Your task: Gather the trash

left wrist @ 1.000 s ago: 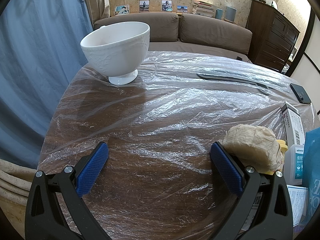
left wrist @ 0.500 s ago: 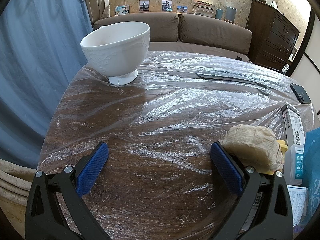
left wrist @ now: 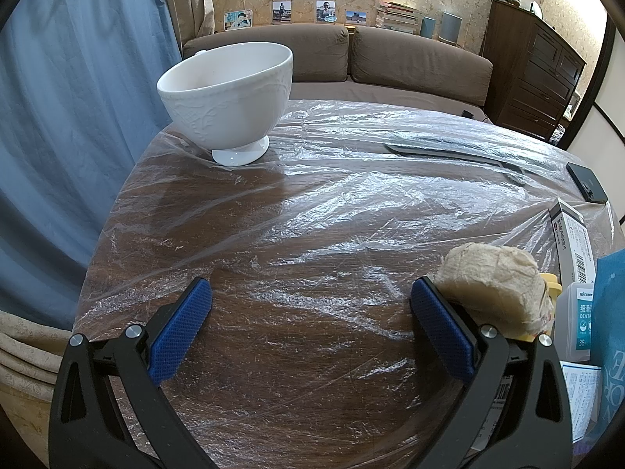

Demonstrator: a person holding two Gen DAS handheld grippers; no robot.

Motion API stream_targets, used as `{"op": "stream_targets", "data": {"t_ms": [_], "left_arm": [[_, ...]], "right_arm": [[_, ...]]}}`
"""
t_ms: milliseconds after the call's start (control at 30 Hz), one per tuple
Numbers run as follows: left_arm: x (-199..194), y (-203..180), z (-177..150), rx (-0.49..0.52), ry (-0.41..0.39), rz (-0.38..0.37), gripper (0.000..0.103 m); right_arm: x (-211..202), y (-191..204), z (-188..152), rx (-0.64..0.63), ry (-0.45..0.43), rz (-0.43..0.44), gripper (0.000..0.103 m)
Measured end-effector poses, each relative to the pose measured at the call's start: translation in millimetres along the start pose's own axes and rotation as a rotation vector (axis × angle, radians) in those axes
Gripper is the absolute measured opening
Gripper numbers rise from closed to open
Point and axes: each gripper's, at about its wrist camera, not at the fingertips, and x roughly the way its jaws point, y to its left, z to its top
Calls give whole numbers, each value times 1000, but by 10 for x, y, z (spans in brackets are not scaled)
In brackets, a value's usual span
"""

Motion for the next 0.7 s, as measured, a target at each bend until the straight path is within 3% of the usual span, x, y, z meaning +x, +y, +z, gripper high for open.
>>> {"op": "stream_targets", "data": {"t_ms": [700], "left_arm": [[-1,-2,1,0,0,0,102]], "right_arm": [[-2,-6,15,0,0,0,99]]}}
